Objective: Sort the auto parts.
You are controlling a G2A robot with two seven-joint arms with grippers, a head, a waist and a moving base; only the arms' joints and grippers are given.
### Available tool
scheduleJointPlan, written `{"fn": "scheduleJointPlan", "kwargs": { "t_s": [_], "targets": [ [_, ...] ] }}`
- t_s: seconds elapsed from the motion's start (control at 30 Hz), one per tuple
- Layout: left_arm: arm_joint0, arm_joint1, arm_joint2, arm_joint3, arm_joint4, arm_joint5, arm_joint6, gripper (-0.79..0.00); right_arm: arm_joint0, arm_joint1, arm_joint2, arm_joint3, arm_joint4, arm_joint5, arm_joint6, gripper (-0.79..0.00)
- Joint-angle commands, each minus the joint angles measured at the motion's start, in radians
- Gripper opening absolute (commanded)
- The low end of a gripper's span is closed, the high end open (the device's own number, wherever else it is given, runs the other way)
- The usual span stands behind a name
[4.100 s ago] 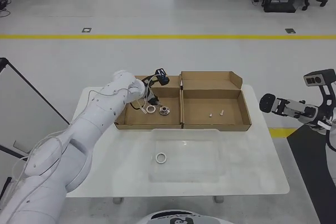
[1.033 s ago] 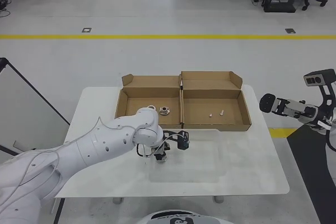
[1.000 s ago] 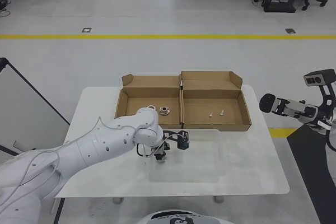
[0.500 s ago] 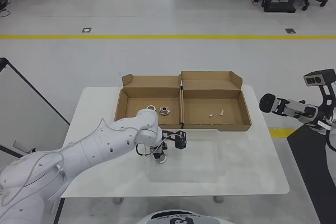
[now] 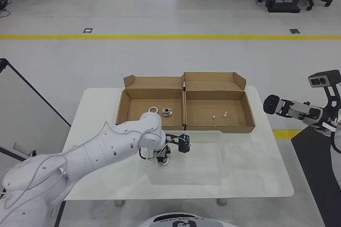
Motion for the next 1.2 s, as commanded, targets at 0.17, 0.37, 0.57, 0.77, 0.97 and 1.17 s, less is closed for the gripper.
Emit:
{"fn": "scheduleJointPlan", "kwargs": {
  "t_s": [0.17,0.37,0.57,0.77,0.97,1.17],
  "targets": [
    [0.007,-0.007,0.000,0.008,0.010,-0.004,0.004,-0.785,0.000,0.000,0.000,0.000,0.000,0.000,0.000,0.000],
    [0.003,-0.010,0.000,0.001,0.024,-0.010,0.010,-0.785,0.000,0.000,0.000,0.000,0.000,0.000,0.000,0.000],
    [-0.075,-0.002,-0.003,-0.073,-0.089,-0.002,0.002,-0.785,0.000,0.000,0.000,0.000,0.000,0.000,0.000,0.000],
    [-0.151,0.018,-0.052,-0.177,-0.230,0.025,-0.024,-0.785,0.000,0.000,0.000,0.000,0.000,0.000,0.000,0.000],
    [-0.170,0.049,-0.116,-0.270,-0.272,0.049,-0.040,-0.785,0.000,0.000,0.000,0.000,0.000,0.000,0.000,0.000],
    [-0.147,0.090,-0.204,-0.329,-0.255,0.057,-0.006,-0.785,0.000,0.000,0.000,0.000,0.000,0.000,0.000,0.000]
  ]
}}
